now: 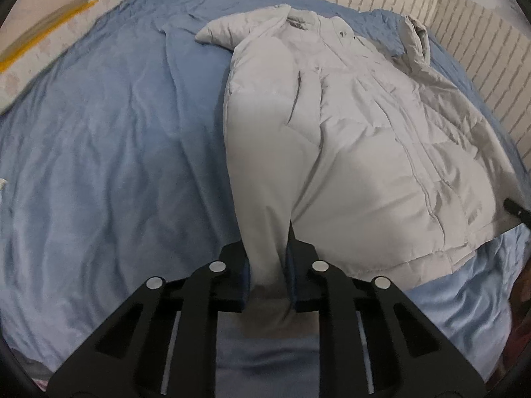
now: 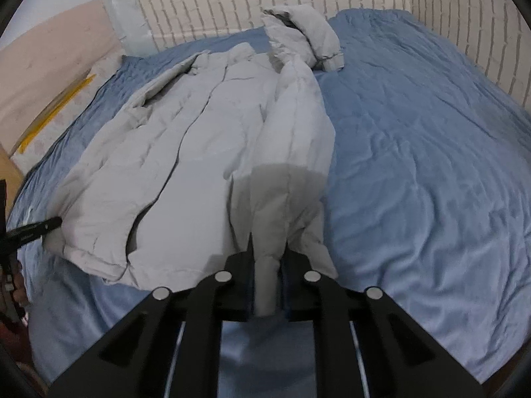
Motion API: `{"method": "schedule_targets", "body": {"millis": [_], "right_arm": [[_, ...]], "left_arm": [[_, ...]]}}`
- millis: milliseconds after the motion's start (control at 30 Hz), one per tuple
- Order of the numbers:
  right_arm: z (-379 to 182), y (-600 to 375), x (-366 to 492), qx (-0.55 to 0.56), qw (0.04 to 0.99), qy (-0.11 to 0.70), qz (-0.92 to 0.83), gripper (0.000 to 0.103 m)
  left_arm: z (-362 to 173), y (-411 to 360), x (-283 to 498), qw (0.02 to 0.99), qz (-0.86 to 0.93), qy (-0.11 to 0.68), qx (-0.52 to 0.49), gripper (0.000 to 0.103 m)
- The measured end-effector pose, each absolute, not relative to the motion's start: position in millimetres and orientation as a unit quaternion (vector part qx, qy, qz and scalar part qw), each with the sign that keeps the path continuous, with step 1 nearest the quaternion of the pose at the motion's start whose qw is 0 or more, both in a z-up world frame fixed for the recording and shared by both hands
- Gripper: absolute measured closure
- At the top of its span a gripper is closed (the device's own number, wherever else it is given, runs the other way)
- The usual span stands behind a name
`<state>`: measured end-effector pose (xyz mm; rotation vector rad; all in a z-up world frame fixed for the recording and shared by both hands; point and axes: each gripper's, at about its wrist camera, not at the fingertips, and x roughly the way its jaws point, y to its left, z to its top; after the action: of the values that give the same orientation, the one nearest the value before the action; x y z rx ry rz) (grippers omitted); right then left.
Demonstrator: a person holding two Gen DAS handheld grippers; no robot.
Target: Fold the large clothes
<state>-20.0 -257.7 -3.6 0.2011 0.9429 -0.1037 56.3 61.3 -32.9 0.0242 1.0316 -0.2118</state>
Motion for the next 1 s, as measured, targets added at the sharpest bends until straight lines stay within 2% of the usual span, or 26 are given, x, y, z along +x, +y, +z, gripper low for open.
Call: {"method": "schedule_targets", "body": {"millis": [200, 233, 267, 333, 367, 400, 433, 500, 533, 600, 667, 833, 1000], "right_arm": [[-16, -267, -34, 0.081, 0.861, 0.498, -0.062, 0.09], [-21, -268, -30, 0.082, 0.859, 0.502, -0.06, 0.088], [-23, -271, -26, 0.092, 0.856, 0.505, -0.063, 0.081], [-19, -277, -27, 0.119, 0.855, 0.501, -0.063, 0.072], [-10, -282, -29, 0.137, 0.859, 0.489, -0.064, 0.054], [-1, -285, -30, 0.143, 0.864, 0.477, -0.071, 0.037], [7, -288, -31, 0.142, 0.869, 0.467, -0.081, 0.032], [26, -297, -26, 0.138, 0.878, 0.448, -0.094, 0.03], [34, -298, -20, 0.134, 0.881, 0.441, -0.101, 0.03], [53, -300, 4, 0.12, 0.888, 0.428, -0.116, 0.022], [68, -298, 41, 0.107, 0.898, 0.41, -0.122, 0.021], [69, -278, 144, 0.073, 0.898, 0.421, -0.102, 0.019], [48, -255, 239, 0.019, 0.891, 0.446, -0.083, 0.019]], "left_arm": [[-29, 74, 51, 0.862, -0.103, 0.496, 0.02, 0.085], [-34, 72, 55, 0.862, -0.103, 0.496, 0.027, 0.083], [-36, 72, 58, 0.862, -0.102, 0.495, 0.031, 0.08], [-33, 74, 65, 0.865, -0.085, 0.492, 0.037, 0.06], [-28, 76, 67, 0.869, -0.076, 0.488, 0.035, 0.054], [-22, 79, 68, 0.874, -0.063, 0.48, 0.036, 0.037], [-15, 83, 73, 0.878, -0.049, 0.474, 0.036, 0.023], [-4, 90, 78, 0.884, -0.035, 0.465, 0.03, 0.017], [2, 95, 87, 0.885, -0.034, 0.464, 0.022, 0.016], [9, 97, 105, 0.882, -0.034, 0.47, 0.019, 0.015], [17, 91, 129, 0.883, -0.036, 0.467, 0.024, 0.015], [37, 49, 202, 0.896, -0.048, 0.441, 0.032, 0.003], [33, 4, 288, 0.885, -0.08, 0.456, 0.042, 0.003]]}}
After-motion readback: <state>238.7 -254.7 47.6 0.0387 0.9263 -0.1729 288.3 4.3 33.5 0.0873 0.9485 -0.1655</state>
